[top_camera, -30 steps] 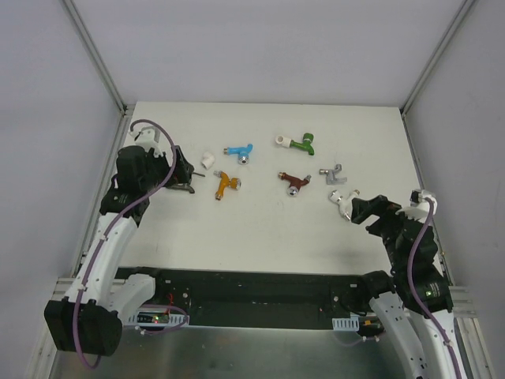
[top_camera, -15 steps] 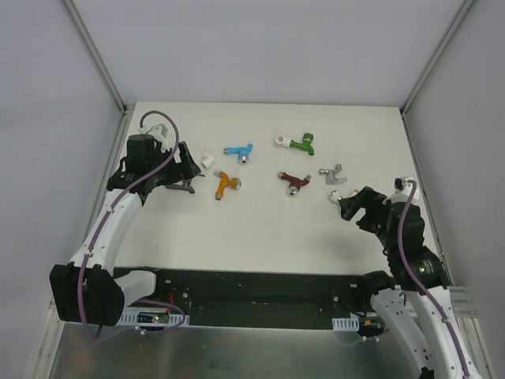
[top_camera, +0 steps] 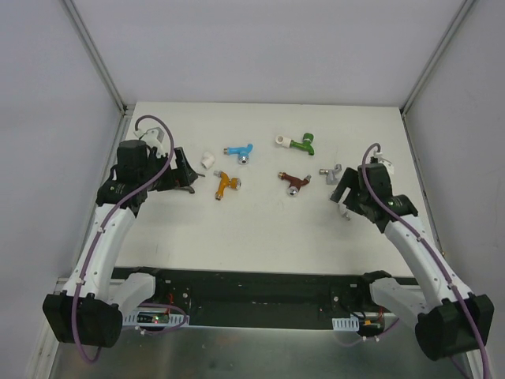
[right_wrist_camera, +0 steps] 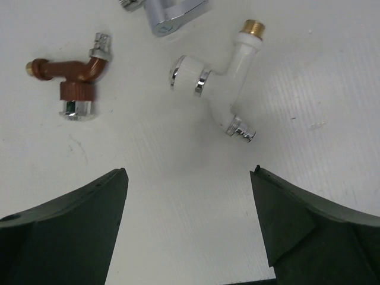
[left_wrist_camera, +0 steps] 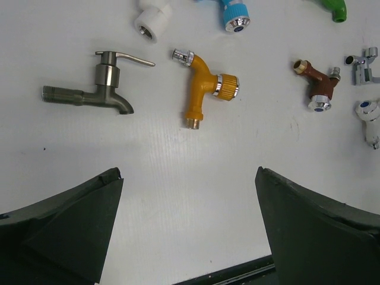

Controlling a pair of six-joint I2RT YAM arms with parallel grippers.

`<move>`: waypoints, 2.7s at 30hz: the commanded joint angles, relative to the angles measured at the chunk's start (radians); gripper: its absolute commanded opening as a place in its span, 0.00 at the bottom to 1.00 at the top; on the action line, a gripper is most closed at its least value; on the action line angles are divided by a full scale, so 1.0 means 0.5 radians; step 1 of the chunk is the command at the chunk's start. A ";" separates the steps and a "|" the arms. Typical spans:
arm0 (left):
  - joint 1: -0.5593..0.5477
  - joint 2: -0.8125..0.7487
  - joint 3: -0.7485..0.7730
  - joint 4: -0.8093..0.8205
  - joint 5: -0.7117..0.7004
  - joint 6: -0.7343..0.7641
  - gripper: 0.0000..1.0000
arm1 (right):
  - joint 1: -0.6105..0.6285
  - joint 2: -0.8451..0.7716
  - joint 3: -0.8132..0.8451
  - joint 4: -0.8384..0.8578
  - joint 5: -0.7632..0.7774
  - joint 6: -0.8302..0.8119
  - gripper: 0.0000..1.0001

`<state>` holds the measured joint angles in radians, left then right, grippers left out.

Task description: Install the water faucets

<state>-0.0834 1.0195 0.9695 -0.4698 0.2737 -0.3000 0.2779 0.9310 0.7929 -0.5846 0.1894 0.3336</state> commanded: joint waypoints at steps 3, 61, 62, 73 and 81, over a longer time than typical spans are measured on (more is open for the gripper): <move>-0.051 -0.137 -0.022 -0.067 0.008 0.115 0.99 | -0.123 0.334 0.092 0.150 0.216 0.051 0.85; -0.833 0.360 -0.365 1.393 0.511 -1.373 0.98 | 1.362 0.292 -0.073 1.129 -0.087 -0.842 0.00; -0.858 0.384 -0.356 1.397 0.520 -1.367 0.98 | 1.377 0.304 -0.067 1.135 -0.096 -0.854 0.00; -1.076 0.624 -0.295 1.443 0.526 -1.409 0.86 | 1.457 0.365 -0.009 1.148 -0.152 -0.928 0.00; -1.103 0.658 -0.301 1.476 0.545 -1.480 0.47 | 1.457 0.375 -0.009 1.148 -0.078 -0.971 0.00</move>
<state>-0.6231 1.3560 0.7902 0.2050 0.5217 -1.0183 0.9997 1.1202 0.7311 -0.0723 0.1272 -0.1223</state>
